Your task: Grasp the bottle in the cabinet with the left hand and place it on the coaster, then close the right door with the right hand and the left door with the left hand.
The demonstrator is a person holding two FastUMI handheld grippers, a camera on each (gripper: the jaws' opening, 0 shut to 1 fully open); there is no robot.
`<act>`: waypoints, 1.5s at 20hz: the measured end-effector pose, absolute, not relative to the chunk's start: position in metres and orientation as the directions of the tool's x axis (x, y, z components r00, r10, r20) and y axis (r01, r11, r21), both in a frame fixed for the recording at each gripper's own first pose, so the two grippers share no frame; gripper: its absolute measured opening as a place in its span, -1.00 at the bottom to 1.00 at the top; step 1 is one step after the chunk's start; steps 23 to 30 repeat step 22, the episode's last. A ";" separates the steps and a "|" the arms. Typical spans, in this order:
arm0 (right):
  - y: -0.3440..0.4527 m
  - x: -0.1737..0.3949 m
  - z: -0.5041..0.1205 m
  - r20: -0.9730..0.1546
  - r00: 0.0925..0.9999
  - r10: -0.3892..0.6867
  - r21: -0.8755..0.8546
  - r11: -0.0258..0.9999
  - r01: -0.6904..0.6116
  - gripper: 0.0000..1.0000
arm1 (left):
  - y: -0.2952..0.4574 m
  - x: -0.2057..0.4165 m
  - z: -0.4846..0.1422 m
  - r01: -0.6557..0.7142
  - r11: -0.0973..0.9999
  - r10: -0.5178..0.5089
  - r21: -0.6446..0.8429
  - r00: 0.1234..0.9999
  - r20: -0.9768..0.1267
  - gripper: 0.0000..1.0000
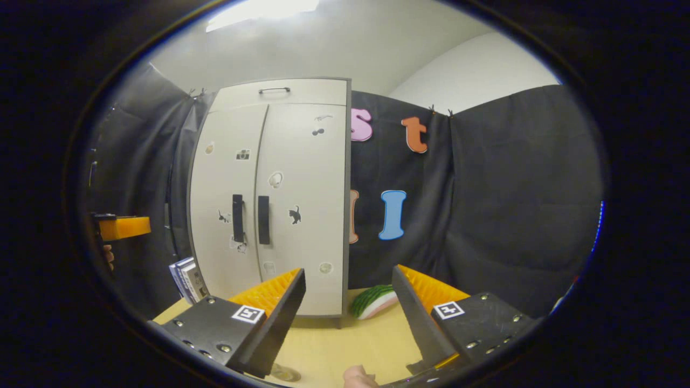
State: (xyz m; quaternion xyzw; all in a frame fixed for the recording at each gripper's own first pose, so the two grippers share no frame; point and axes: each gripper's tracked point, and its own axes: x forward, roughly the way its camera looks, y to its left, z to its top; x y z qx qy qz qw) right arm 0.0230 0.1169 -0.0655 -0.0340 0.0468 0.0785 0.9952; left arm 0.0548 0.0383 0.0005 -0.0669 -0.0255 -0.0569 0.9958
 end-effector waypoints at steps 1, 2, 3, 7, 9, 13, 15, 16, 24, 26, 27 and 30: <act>0.121 0.024 -0.063 -0.098 0.983 0.157 -0.055 0.985 -0.163 0.97 | 0.040 0.055 0.001 0.112 0.986 -0.105 -0.122 0.993 0.063 0.93; 0.121 0.024 -0.061 -0.096 0.983 0.157 -0.051 0.985 -0.162 0.97 | 0.038 0.057 0.001 0.114 0.987 -0.107 -0.113 0.992 0.069 0.93; 0.122 0.024 -0.058 -0.090 0.983 0.159 -0.053 0.985 -0.165 0.97 | 0.036 0.058 0.001 0.117 0.988 -0.109 -0.105 0.991 0.074 0.93; 0.121 0.024 -0.049 -0.081 0.983 0.164 -0.050 0.984 -0.168 0.97 | 0.028 0.060 -0.007 0.105 0.990 -0.099 -0.091 0.993 0.061 0.93; 0.120 0.023 -0.047 -0.081 0.982 0.171 -0.048 0.983 -0.175 0.97 | 0.023 0.062 -0.007 0.099 0.989 -0.092 -0.108 0.994 0.064 0.93; 0.113 0.021 -0.044 -0.083 0.979 0.184 -0.057 0.980 -0.189 0.96 | 0.006 0.065 -0.003 0.101 0.986 -0.092 -0.133 0.993 0.070 0.93; 0.105 0.021 -0.041 -0.081 0.979 0.185 -0.036 0.981 -0.188 0.97 | -0.003 0.069 -0.001 0.108 0.985 -0.099 -0.137 0.992 0.074 0.93; 0.100 0.021 -0.040 -0.079 0.979 0.186 -0.023 0.982 -0.188 0.97 | -0.007 0.071 -0.001 0.110 0.984 -0.100 -0.140 0.992 0.073 0.93; 0.079 0.029 -0.038 -0.105 0.977 0.184 0.063 0.982 -0.178 0.96 | -0.022 0.084 -0.010 0.106 0.976 -0.100 -0.191 0.994 0.037 0.93; 0.079 0.029 -0.038 -0.105 0.977 0.184 0.063 0.982 -0.178 0.96 | -0.022 0.084 -0.010 0.106 0.976 -0.100 -0.191 0.994 0.037 0.93; 0.079 0.029 -0.038 -0.105 0.977 0.184 0.063 0.982 -0.178 0.96 | -0.022 0.084 -0.010 0.106 0.976 -0.100 -0.191 0.994 0.037 0.93; 0.079 0.029 -0.038 -0.105 0.977 0.184 0.063 0.982 -0.178 0.96 | -0.022 0.084 -0.010 0.106 0.976 -0.100 -0.191 0.994 0.037 0.93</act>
